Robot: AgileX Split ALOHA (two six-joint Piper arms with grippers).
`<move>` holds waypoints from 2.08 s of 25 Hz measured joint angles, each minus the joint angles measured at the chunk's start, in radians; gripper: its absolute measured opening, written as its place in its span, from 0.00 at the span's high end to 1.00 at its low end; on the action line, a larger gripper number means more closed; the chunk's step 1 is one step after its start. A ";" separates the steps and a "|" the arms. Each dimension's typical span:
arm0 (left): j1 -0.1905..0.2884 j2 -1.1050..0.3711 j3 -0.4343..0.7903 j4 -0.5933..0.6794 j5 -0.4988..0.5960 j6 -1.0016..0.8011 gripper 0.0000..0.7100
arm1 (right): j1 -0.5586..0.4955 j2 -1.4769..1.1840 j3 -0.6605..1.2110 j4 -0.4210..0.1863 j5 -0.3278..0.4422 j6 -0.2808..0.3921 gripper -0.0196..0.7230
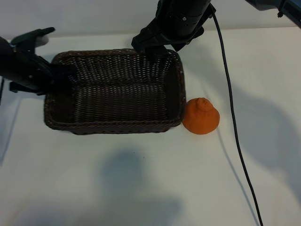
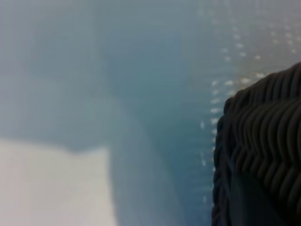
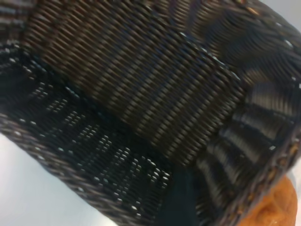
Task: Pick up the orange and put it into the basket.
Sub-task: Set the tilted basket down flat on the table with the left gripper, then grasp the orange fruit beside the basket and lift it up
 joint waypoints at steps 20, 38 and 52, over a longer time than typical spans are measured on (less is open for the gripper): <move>-0.007 0.004 -0.001 -0.067 0.025 -0.007 0.21 | 0.000 0.000 0.000 -0.002 0.000 -0.001 0.18; 0.008 -0.225 -0.001 0.096 0.171 -0.109 0.15 | 0.000 0.000 0.000 0.020 0.000 0.040 0.18; 0.008 -0.285 -0.001 0.056 0.174 -0.112 0.16 | -0.011 -0.059 0.000 -0.182 0.001 -0.024 0.19</move>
